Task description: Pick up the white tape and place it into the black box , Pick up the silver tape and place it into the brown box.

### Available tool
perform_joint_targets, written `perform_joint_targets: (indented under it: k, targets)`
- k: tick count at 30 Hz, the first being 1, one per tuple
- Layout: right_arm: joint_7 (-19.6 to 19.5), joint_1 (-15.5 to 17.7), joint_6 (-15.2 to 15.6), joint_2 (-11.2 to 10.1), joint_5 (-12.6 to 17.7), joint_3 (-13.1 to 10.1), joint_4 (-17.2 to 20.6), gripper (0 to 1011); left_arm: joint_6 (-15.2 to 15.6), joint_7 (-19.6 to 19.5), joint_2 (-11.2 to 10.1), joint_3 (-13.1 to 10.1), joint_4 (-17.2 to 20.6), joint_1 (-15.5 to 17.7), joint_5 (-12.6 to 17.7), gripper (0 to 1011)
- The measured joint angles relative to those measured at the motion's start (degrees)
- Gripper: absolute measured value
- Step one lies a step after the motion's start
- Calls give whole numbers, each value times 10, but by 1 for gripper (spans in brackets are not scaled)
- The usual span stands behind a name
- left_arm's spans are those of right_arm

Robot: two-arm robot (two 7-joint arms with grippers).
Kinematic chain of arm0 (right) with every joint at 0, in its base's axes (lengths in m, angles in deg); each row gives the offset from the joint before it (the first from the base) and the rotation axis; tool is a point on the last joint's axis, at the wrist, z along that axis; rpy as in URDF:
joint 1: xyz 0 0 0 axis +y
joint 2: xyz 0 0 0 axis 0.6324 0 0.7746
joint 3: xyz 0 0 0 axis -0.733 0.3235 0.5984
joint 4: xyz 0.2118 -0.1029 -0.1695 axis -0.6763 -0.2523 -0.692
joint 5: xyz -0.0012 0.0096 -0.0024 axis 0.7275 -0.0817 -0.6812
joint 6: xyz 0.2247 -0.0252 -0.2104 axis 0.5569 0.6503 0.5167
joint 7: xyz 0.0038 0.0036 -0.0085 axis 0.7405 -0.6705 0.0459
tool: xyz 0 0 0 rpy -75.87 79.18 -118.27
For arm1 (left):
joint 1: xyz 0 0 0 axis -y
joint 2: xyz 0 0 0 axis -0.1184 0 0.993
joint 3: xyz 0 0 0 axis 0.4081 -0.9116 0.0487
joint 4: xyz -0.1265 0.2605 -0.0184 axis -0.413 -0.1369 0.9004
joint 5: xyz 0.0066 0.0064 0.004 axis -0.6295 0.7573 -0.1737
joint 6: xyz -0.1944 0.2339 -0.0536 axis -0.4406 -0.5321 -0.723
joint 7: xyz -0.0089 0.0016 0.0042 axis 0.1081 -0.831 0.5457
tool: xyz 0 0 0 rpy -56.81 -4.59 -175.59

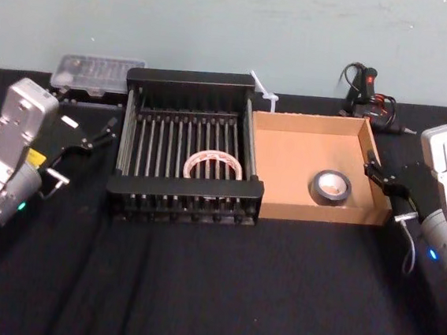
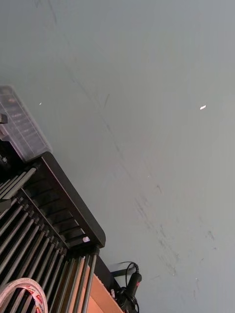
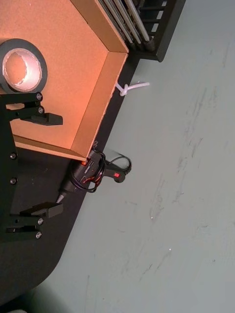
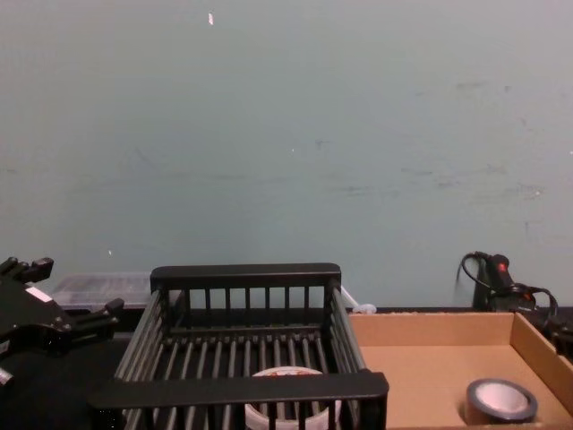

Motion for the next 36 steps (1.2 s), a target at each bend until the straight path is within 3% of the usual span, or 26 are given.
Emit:
perform_joint_targets:
  k: [36]
  targets:
    - [-3, 0, -1, -1, -2, 2, 0, 1002, 0, 0, 0, 0, 0, 0, 0, 1001]
